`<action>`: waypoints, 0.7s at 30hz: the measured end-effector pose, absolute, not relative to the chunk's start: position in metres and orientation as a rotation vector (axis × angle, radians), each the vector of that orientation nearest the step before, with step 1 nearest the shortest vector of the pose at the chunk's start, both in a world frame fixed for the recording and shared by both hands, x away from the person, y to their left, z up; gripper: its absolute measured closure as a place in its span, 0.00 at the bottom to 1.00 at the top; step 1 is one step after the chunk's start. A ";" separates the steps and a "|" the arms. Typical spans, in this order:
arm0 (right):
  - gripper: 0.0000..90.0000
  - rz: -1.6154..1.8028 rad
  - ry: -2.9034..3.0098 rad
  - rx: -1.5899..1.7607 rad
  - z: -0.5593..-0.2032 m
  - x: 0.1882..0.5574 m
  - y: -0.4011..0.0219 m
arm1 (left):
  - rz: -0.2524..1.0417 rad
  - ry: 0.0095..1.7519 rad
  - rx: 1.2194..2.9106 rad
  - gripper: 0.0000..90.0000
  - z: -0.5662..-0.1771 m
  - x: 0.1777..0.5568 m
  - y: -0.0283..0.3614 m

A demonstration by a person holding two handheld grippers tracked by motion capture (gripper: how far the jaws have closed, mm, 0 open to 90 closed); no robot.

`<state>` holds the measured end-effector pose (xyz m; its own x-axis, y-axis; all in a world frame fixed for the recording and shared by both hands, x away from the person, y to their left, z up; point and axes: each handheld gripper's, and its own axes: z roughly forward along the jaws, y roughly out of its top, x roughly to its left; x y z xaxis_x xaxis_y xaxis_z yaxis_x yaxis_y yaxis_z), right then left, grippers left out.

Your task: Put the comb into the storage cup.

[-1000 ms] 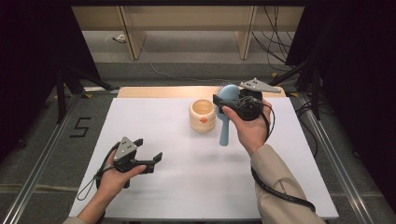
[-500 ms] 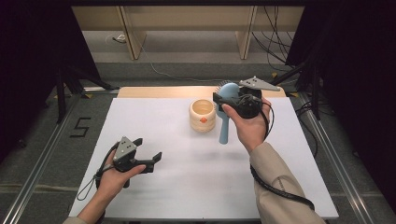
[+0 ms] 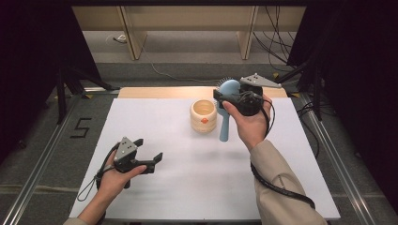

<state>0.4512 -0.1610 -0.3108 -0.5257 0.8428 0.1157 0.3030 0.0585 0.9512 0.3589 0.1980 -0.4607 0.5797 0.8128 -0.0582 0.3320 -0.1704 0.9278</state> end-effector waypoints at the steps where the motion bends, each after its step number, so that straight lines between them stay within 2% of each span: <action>1: 0.24 1.484 1.861 1.139 -0.310 0.452 -0.160 | 0.567 0.947 1.752 0.08 -0.461 0.359 0.198; 21: 0.24 1.486 1.848 1.136 -0.305 0.458 -0.157 | 0.573 0.953 1.745 0.08 -0.460 0.359 0.199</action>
<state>0.4577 -0.1572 -0.3052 -0.5224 0.8453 0.1123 0.2912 0.0531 0.9552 0.3595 0.1989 -0.4599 0.5730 0.8174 -0.0594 0.3309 -0.1644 0.9292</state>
